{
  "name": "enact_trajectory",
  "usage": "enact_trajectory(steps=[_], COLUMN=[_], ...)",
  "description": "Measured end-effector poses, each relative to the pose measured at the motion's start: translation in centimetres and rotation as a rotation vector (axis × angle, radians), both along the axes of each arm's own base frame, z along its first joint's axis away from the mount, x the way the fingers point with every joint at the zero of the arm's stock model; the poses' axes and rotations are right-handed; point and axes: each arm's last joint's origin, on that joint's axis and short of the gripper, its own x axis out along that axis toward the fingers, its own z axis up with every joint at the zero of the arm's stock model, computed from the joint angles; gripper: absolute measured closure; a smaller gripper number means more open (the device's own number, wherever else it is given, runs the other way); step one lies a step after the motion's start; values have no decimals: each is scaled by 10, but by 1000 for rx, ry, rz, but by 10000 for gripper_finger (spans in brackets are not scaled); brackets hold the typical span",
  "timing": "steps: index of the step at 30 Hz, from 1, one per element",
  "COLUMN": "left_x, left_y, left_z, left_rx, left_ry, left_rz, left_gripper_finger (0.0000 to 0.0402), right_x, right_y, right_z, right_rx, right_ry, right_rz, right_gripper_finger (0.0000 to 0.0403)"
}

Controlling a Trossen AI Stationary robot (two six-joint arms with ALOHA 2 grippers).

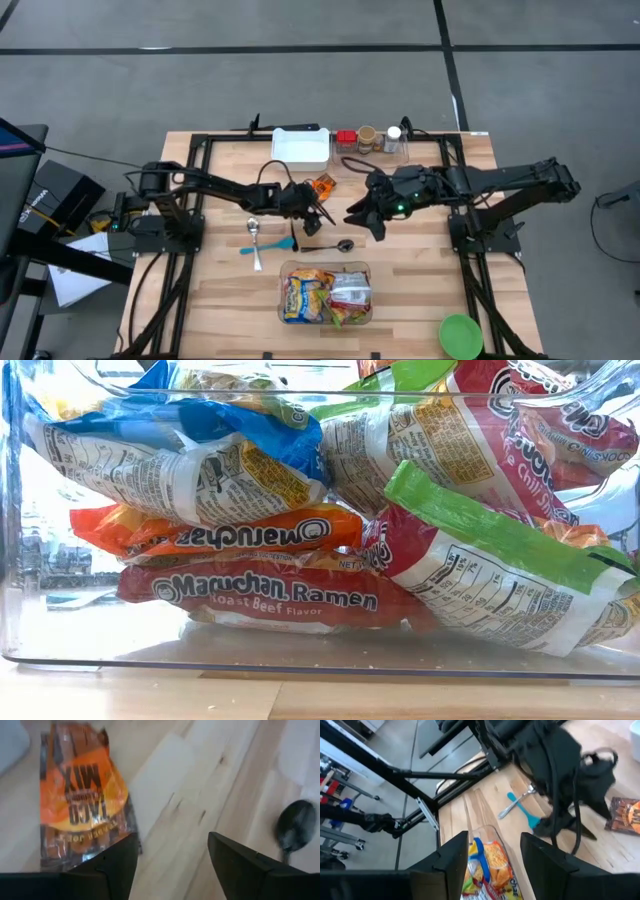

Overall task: Pick & Place Food Item
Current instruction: Put the orange seasoning into the top transparent bin

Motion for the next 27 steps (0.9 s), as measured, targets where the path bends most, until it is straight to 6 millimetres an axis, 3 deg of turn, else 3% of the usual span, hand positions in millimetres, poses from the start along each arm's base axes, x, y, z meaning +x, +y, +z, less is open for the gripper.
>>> enact_trajectory(steps=[8,16,27], left_x=[12,20,17], left_y=[2,8,17], left_z=[-1,-28,-33], left_rx=[62,64,2], left_ry=[16,108,131], left_rz=[-53,-8,63], left_gripper_finger=[198,206,220], right_x=[-4,-8,-19], right_y=[-6,-15,-18], right_z=[7,13,21], right_rx=[5,13,20], right_ry=[-42,-68,-92], right_rz=[-19,-52,-59], right_gripper_finger=[228,228,228])
